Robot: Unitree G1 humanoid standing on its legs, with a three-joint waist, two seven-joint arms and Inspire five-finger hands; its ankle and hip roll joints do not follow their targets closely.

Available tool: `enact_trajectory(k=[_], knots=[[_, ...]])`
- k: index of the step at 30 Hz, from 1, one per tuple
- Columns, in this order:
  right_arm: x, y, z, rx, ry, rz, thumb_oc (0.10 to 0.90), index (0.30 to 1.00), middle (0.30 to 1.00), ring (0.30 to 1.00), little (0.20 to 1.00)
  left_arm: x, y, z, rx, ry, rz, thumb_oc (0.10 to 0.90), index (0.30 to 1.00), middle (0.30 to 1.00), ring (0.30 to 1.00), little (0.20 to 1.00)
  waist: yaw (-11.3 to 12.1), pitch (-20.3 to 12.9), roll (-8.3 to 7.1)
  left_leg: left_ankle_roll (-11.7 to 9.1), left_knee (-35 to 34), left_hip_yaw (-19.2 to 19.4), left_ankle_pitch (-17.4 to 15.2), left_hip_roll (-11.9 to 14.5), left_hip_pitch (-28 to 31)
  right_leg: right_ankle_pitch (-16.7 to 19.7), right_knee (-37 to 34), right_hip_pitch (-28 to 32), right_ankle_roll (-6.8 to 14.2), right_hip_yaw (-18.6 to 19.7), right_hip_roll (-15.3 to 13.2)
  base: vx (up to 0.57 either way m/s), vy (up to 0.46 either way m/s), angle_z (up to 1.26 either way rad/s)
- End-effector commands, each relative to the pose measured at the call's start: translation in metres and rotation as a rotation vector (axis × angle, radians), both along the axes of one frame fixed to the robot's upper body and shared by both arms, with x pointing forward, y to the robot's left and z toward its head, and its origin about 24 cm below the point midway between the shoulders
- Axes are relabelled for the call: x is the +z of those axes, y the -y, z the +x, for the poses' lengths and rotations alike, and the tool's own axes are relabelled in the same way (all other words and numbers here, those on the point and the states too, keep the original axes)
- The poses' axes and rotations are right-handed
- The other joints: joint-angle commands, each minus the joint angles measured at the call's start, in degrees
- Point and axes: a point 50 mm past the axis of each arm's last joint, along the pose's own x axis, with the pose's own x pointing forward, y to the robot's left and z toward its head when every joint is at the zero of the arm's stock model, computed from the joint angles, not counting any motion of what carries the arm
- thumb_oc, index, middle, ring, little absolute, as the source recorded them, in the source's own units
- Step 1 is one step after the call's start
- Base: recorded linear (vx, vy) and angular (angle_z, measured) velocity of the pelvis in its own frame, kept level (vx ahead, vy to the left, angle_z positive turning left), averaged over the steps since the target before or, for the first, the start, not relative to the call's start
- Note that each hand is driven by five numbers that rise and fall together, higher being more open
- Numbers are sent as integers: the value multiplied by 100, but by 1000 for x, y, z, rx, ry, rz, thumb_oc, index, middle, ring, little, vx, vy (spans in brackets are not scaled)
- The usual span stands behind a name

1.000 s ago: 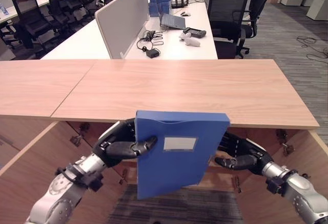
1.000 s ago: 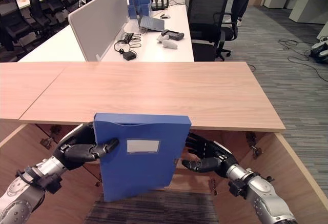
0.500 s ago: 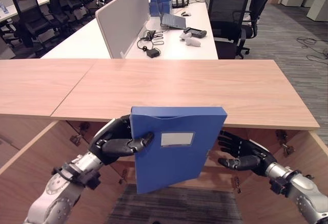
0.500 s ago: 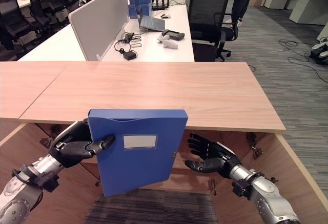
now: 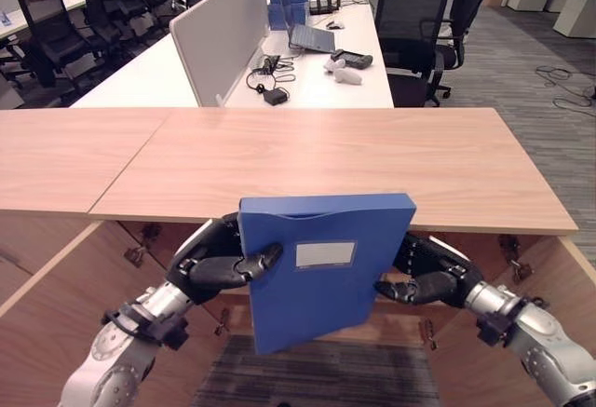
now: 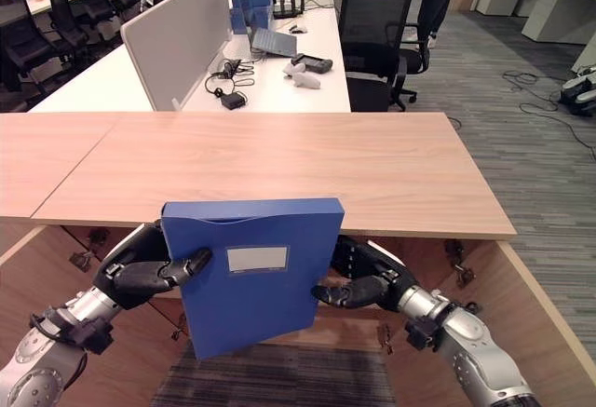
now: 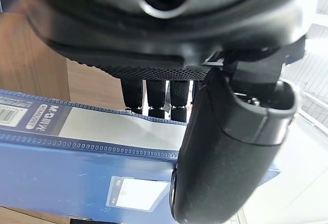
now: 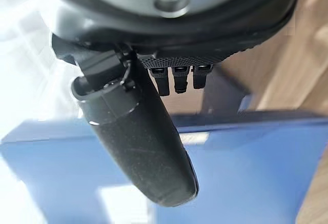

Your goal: Put the empty folder in the office cabinet

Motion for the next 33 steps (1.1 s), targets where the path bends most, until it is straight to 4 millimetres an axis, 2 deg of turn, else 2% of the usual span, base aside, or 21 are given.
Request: enact_trajectory(k=[1,11,15,18,20,22,32,33], knots=[[68,-19,26,89,324,132,800,900,900,900,900,63,0,17,-32,347,-1,400,300,300,300,300,-7,-218,-290,-77,-12,187,-155,18,26,-686,64,335,298,147,-153,0,0,0],[85,-59,30,211,405,226,800,900,900,900,900,63,24,22,-109,371,-39,400,300,300,300,300,-9,-217,-292,-37,-12,212,-112,9,-13,-613,63,273,253,210,-139,-13,3,-2],[84,-69,32,217,406,276,800,900,900,900,900,61,31,24,-127,368,-73,400,300,300,300,300,-1,-219,-298,-30,-12,218,-113,7,-23,-611,62,273,241,216,-140,-12,2,0],[84,-85,36,218,414,355,800,900,900,900,900,59,46,27,-163,366,-140,400,300,300,300,300,4,-217,-312,-17,-12,239,-187,-13,18,-668,65,312,227,215,-151,-16,3,0],[84,-85,36,218,414,355,800,900,900,900,900,60,46,27,-163,366,-140,400,300,300,300,300,6,-221,-312,-18,-12,240,-185,-12,12,-665,65,305,226,217,-150,0,0,0],[84,-101,38,233,407,442,800,900,900,900,900,58,59,29,-196,362,-199,400,300,300,300,300,3,-210,-317,-5,-12,239,-191,-20,33,-676,70,323,201,216,-143,0,0,0],[86,-127,37,273,383,570,800,900,900,900,900,52,77,30,-248,320,-280,400,300,300,300,300,4,-195,-322,16,-12,227,-198,-34,21,-667,77,302,179,241,-145,0,0,0],[88,-135,36,293,384,589,800,900,900,900,900,49,82,31,-248,307,-308,400,300,300,300,300,4,-200,-327,22,-12,232,-207,-43,22,-667,77,299,173,252,-145,0,0,0]])
